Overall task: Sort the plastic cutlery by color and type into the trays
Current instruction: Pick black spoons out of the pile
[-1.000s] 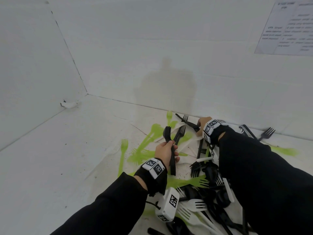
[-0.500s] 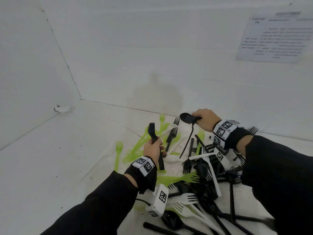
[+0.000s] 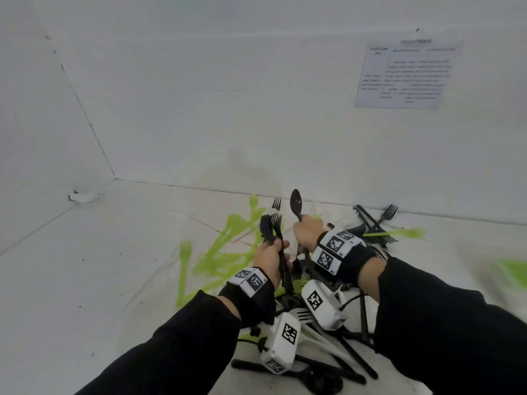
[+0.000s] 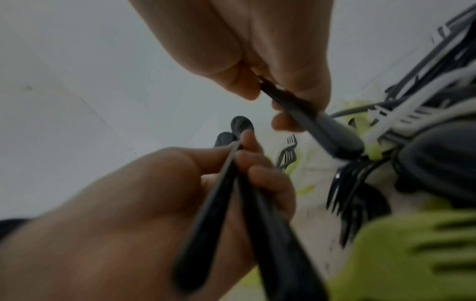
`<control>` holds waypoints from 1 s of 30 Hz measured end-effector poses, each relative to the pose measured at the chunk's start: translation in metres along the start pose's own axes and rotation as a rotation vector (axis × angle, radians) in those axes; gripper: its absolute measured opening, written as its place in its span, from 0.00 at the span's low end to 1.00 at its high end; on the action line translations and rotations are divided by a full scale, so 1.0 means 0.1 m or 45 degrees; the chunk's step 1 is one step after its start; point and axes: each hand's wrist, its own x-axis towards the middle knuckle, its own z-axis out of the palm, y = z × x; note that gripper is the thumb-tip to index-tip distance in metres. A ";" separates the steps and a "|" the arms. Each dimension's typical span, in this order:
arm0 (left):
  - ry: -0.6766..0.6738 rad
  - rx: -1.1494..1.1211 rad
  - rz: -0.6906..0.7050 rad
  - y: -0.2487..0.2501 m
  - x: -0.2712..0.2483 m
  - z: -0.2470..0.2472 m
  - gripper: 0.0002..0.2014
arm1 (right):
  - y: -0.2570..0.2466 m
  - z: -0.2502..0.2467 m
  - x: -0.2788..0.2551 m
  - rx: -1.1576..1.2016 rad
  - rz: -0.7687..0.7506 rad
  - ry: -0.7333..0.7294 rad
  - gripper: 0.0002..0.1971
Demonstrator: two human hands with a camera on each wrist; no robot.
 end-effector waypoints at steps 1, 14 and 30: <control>0.007 -0.005 0.000 0.00 0.00 0.00 0.12 | 0.01 0.04 -0.03 0.026 -0.001 -0.067 0.11; -0.022 0.127 0.029 -0.12 -0.16 0.03 0.12 | 0.29 0.17 -0.36 0.204 -0.061 -0.001 0.11; -0.309 -0.045 -0.106 -0.18 -0.34 0.07 0.14 | 0.56 0.09 -0.56 0.237 -0.192 0.083 0.03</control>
